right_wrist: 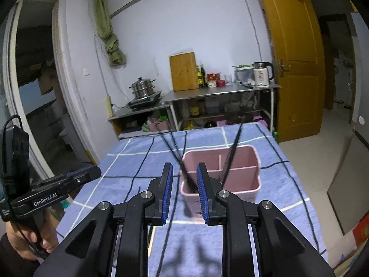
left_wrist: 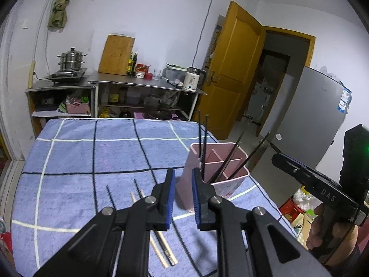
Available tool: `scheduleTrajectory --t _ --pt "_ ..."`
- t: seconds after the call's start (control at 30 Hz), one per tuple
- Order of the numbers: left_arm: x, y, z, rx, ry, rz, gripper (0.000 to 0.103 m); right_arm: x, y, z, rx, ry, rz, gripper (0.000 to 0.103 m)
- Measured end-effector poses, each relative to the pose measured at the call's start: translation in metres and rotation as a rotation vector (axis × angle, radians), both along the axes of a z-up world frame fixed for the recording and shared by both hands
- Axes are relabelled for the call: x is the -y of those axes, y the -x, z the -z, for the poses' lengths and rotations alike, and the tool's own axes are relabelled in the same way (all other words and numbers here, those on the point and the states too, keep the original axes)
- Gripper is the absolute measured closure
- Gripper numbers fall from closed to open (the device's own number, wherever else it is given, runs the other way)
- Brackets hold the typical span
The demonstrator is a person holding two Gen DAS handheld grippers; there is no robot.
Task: Organize utensils
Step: 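Move both open tools back to the remaining chopsticks on the cloth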
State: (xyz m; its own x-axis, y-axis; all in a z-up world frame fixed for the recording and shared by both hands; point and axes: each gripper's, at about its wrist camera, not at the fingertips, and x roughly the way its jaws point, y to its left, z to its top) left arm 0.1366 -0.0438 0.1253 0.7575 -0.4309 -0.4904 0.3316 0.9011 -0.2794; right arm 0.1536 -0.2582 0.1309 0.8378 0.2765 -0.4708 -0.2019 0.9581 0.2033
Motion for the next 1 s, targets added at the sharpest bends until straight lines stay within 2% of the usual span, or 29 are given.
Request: scheduleTrajectory --t 0.23,0.4,0.77,1.0 --pt "-0.018 0.014 0.014 -0.007 -0.013 -0.046 0.087 -0.018 0.006 0.014 -0.016 0.005 -0.042 0.081" --pt "-0.028 0.02 0.028 -0.025 -0.021 -0.077 0.083 -0.029 0.004 0.027 -0.041 0.006 -0.071 0.081" --pt "-0.041 0.003 0.078 -0.143 -0.025 -0.122 0.083 -0.055 -0.007 0.061 -0.108 0.017 -0.141 0.081" --pt "-0.04 -0.024 0.115 -0.228 -0.041 -0.132 0.083 -0.068 -0.017 0.083 -0.152 0.027 -0.173 0.081"
